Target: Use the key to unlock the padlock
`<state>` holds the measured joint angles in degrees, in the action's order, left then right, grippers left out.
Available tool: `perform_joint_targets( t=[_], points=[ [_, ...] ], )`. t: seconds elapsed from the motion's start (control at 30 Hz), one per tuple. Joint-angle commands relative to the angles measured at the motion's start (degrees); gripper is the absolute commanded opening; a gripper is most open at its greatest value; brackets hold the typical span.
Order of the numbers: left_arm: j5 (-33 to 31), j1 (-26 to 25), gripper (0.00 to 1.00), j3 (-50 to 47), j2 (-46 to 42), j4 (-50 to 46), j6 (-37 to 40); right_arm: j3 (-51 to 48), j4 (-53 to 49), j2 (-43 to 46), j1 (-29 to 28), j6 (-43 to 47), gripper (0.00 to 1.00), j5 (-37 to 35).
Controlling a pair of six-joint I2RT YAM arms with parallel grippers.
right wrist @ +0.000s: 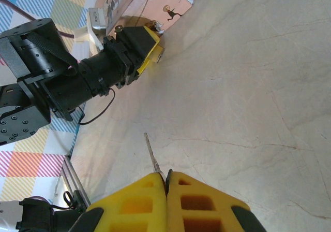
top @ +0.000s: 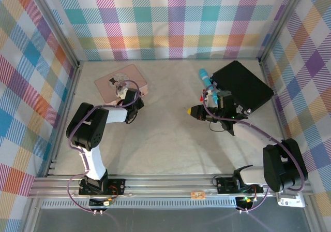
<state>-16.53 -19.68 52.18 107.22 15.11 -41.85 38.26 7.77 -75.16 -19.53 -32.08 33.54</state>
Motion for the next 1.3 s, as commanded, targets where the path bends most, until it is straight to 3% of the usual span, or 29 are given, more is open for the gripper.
perform_joint_targets(
  t=[0.0, 0.2, 0.33, 0.47, 0.73, 0.93, 1.27],
  points=[
    [-1.9, 1.5, 0.34, 1.5, 3.6, -2.3, -2.3, 0.5, -0.7, 0.8, -0.3, 1.5, 0.00, -0.1],
    [-0.1, 1.5, 0.31, 2.6, 2.9, -10.0, 1.1, 0.7, -0.8, 0.8, -0.3, 1.8, 0.00, -0.3],
    [1.4, 1.5, 0.23, 1.6, 1.3, -13.2, 4.8, 0.7, -0.9, 0.9, -0.3, 2.1, 0.00, -0.5],
    [2.2, 1.6, 0.19, 1.8, 1.8, -13.6, 5.8, 1.0, -0.6, 0.5, -0.3, 1.8, 0.00, -0.1],
    [9.4, 1.6, 0.00, 2.0, -0.2, -11.5, 5.2, 1.1, -1.7, 1.7, -0.3, 1.8, 0.00, -0.5],
    [23.6, 1.3, 0.00, -0.3, -6.6, -6.3, -3.2, 0.0, 2.0, 0.3, -0.3, -1.3, 0.00, -0.2],
    [31.3, -2.8, 0.00, -5.9, -10.7, 10.4, -16.4, -2.4, 15.5, -6.5, -1.4, -10.6, 0.00, 4.3]
  ],
)
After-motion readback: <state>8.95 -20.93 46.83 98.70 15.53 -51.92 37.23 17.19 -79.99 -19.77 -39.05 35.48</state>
